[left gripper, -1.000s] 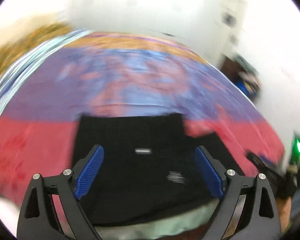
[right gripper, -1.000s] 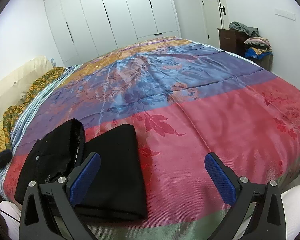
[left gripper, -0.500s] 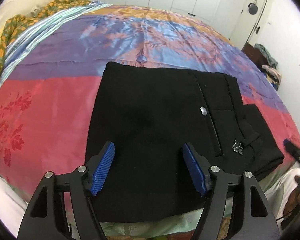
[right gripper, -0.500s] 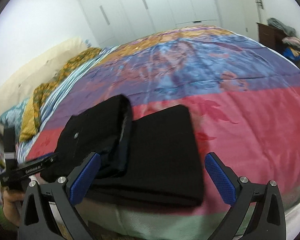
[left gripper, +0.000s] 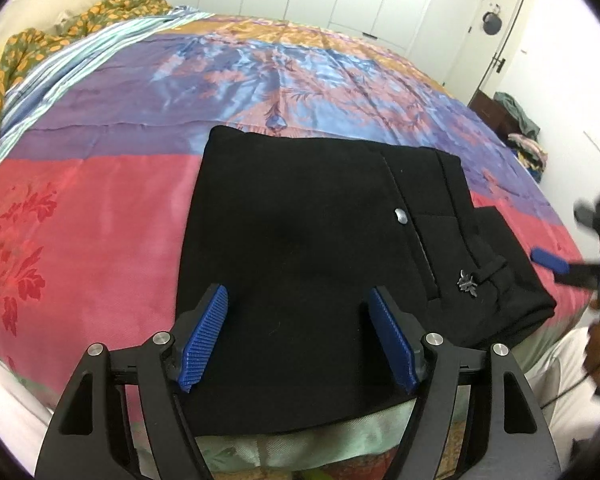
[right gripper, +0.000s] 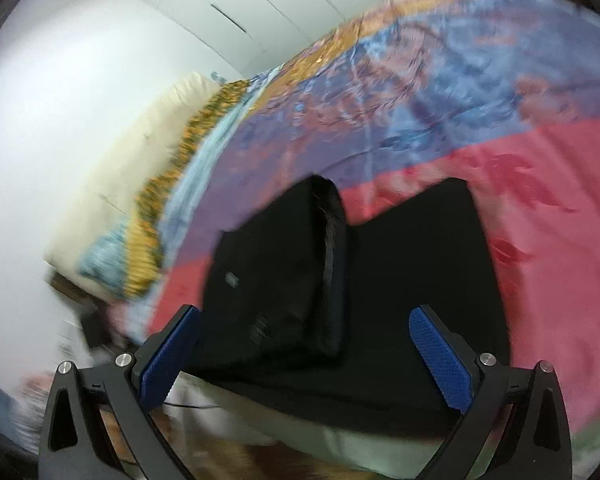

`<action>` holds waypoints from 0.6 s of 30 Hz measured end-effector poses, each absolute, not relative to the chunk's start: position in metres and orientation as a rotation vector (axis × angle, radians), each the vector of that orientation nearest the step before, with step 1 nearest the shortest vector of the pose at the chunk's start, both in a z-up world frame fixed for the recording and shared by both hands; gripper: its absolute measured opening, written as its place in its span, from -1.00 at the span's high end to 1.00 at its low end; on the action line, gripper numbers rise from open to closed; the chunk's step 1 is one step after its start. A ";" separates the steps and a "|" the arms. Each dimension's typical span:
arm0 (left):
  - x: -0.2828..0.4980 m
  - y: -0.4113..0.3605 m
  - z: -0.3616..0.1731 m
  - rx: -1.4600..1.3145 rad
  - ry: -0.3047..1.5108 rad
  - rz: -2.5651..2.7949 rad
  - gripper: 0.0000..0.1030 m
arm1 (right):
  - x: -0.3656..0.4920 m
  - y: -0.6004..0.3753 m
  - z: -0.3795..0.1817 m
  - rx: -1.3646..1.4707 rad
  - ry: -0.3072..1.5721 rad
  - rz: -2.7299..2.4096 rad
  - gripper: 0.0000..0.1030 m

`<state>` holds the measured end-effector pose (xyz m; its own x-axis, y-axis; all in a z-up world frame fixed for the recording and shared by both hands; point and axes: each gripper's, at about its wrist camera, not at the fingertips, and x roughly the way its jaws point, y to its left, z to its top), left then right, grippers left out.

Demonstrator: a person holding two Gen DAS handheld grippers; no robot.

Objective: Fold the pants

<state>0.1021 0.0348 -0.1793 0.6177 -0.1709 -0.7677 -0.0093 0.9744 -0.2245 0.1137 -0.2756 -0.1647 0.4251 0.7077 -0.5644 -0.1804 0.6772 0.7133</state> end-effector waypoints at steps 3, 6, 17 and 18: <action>0.103 0.032 -0.179 -0.206 0.900 -0.094 -0.45 | 0.143 -0.265 -0.173 0.697 1.093 0.755 -0.90; 0.103 0.034 -0.181 -0.213 0.898 -0.095 -0.45 | 0.159 -0.246 -0.185 0.692 1.212 0.842 -0.67; 0.103 0.036 -0.183 -0.219 0.895 -0.088 -0.49 | 0.164 -0.214 -0.207 0.478 1.425 0.793 -0.23; 0.103 0.036 -0.183 -0.219 0.895 -0.089 -0.49 | 0.164 -0.212 -0.209 0.496 1.434 0.816 -0.23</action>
<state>0.1032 0.0365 -0.1829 0.6234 -0.1678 -0.7637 -0.0144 0.9741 -0.2257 0.1638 -0.2124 -0.2091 -0.0558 0.7440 -0.6658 -0.1919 0.6464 0.7384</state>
